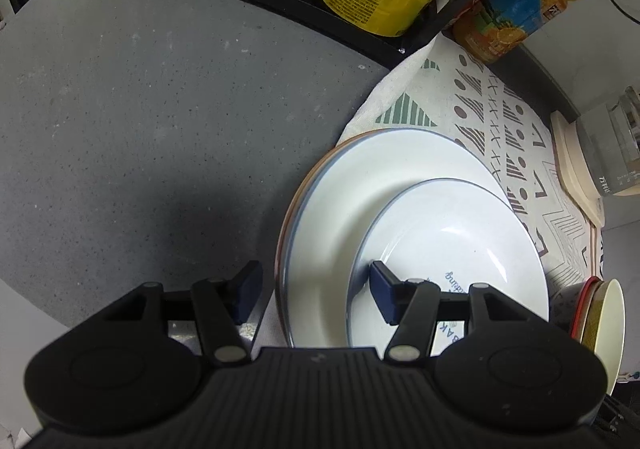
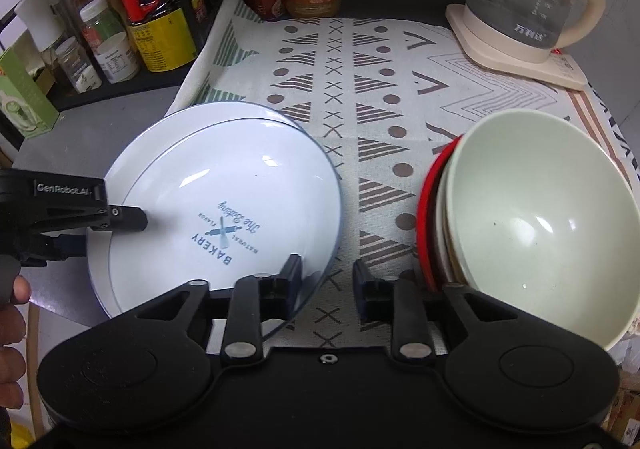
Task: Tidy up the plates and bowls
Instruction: 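Open both grippers to release the 'BAKERY' plate on the stack, then move both open grippers to the rim of the pale green and red bowl stack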
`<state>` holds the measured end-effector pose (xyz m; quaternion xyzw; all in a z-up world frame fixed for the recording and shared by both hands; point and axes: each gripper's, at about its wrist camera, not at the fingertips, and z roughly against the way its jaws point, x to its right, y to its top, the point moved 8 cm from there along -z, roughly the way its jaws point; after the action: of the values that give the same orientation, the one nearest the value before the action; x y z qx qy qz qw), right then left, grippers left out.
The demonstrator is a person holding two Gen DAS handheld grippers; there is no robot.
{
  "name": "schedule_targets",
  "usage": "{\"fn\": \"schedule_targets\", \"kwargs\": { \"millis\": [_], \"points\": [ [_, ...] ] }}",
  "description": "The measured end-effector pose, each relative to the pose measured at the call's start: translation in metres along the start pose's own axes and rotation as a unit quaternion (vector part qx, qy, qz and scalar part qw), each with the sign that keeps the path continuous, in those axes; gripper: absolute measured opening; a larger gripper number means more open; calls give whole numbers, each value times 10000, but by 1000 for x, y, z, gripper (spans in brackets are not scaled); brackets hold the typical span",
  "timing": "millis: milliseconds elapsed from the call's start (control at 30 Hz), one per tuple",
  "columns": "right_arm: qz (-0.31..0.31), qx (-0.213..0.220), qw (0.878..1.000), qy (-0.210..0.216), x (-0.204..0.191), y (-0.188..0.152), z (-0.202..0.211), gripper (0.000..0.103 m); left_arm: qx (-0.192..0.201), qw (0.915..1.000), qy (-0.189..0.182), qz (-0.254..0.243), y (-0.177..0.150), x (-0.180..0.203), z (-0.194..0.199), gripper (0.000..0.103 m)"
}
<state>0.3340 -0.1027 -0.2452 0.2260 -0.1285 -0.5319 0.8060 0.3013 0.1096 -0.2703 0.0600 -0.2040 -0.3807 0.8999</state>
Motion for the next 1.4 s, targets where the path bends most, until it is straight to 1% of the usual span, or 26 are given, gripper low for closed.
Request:
{"fn": "schedule_targets", "kwargs": {
  "millis": [133, 200, 267, 433, 467, 600, 833, 933, 1000, 1033, 1067, 1133, 1167, 1200, 1233, 1267, 1300, 1367, 1400],
  "points": [
    [39, 35, 10000, 39, 0, -1, -2, 32, 74, 10000, -22, -14, 0, 1, 1, 52],
    [34, 26, 10000, 67, -1, -1, -4, 32, 96, 9999, -59, -8, 1, 1, 2, 48],
    [40, 18, 10000, 88, -2, 0, -7, 32, 105, 9999, -67, 6, 2, 0, 3, 47],
    [101, 23, 9999, 114, -5, -1, -13, 36, 190, 9998, 40, 22, 5, -7, 9, 46],
    [108, 34, 9999, 121, -5, 0, -14, 38, 171, 9998, 28, 43, 5, -9, 9, 46],
    [246, 121, 9996, 71, -9, 2, -15, 39, 174, 9998, 28, 95, 5, -12, 11, 46],
    [225, 144, 9996, 126, -9, 6, -18, 42, 279, 9995, 3, 174, 9, -12, 9, 46],
    [237, 166, 9995, 83, -10, 6, -17, 42, 274, 9995, 111, 108, 9, -9, 9, 47],
    [130, 98, 9998, 64, -9, 5, -16, 42, 262, 9993, 249, 56, 8, -9, 11, 50],
    [4, 36, 9999, 106, -7, 5, -16, 42, 269, 9992, 287, 42, 8, -9, 13, 50],
    [-132, 25, 9997, 187, -6, 5, -14, 44, 280, 9991, 307, 59, 7, -10, 16, 52],
    [-252, 110, 9988, 402, -7, 7, -8, 46, 285, 9992, 250, 160, 6, -12, 22, 59],
    [-274, 161, 9983, 497, -9, 8, -4, 53, 267, 9993, 189, 196, 6, -13, 25, 64],
    [-297, 217, 9977, 563, -11, 8, 1, 63, 245, 9994, 133, 224, 5, -13, 28, 65],
    [-314, 273, 9973, 598, -14, 9, 5, 67, 235, 9994, 104, 242, 4, -13, 30, 66],
    [-323, 336, 9971, 608, -16, 10, 9, 74, 234, 9994, 87, 241, 3, -13, 33, 68],
    [-337, 405, 9968, 608, -17, 11, 13, 79, 232, 9995, 52, 219, 3, -12, 36, 71],
    [-347, 556, 9957, 654, -20, 12, 22, 84, 258, 9995, -97, 159, 2, -10, 42, 74],
    [-348, 628, 9952, 669, -22, 12, 26, 89, 278, 9994, -191, 128, 1, -8, 45, 75]
  ]
}}
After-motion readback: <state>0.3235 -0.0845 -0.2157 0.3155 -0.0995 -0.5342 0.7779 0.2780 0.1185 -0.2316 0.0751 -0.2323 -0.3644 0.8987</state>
